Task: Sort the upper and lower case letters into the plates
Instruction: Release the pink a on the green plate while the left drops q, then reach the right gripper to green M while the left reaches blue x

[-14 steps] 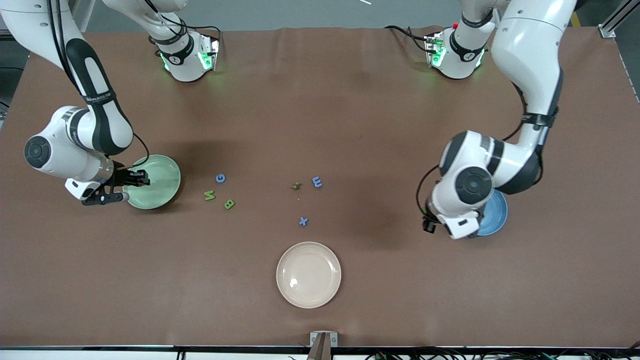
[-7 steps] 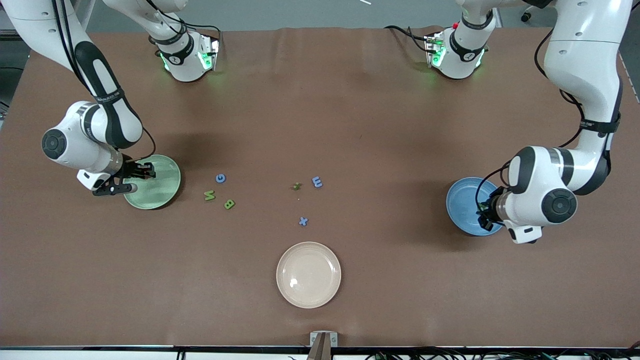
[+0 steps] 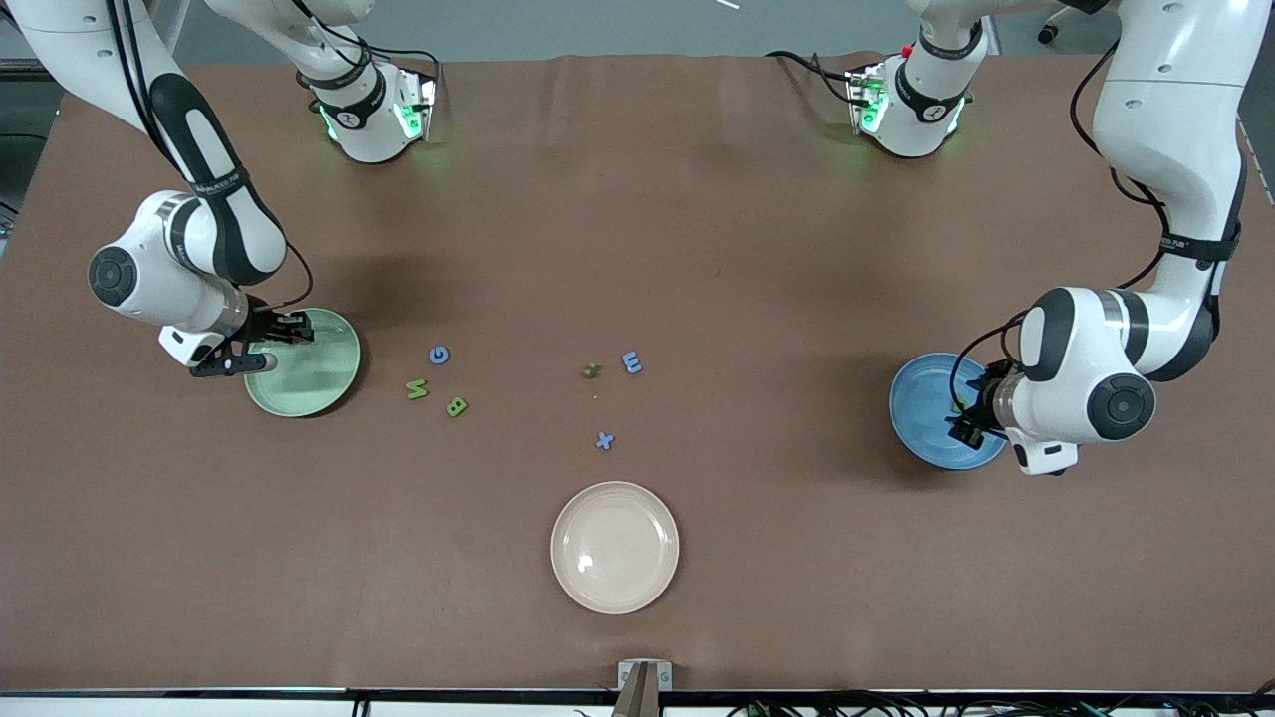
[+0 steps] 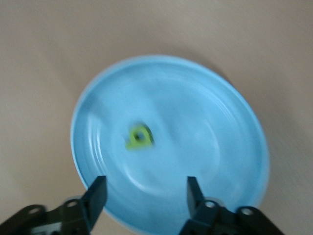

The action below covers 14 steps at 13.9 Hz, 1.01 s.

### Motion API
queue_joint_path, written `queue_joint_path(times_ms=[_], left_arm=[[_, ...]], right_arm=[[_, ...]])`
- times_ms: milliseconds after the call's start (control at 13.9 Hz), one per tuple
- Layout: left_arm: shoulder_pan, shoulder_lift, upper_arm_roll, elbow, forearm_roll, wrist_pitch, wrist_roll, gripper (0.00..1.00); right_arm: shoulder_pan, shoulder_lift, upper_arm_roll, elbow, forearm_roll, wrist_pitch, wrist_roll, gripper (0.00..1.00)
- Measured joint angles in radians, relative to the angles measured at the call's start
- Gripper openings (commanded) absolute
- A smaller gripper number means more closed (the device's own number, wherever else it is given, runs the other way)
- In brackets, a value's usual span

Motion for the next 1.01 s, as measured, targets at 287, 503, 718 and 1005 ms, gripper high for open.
queue_joint_path(times_ms=[287,503,718,1005], left_arm=[[-0.064,-0.010,-0.154,0.143,-0.016,-0.058,-0.256,1.00],[-0.202,0.019,-0.165,0.199,-0.015,-0.058,-0.283,1.00],[-0.341,0.086,-0.160,0.278,0.016,-0.041,-0.271,1.00],[-0.428,0.145,-0.155,0.340,0.034,0.109,-0.130,0.98]], right_arm=[[0.001,-0.020,0.005,0.005,0.000,0.000,0.000,1.00],[0.054,-0.045,0.018,0.045,0.000,-0.002,0.014,1.00],[0.174,-0.049,0.024,0.104,0.001,-0.003,0.109,1.00],[0.327,0.002,0.028,0.167,0.001,0.026,0.252,1.00]])
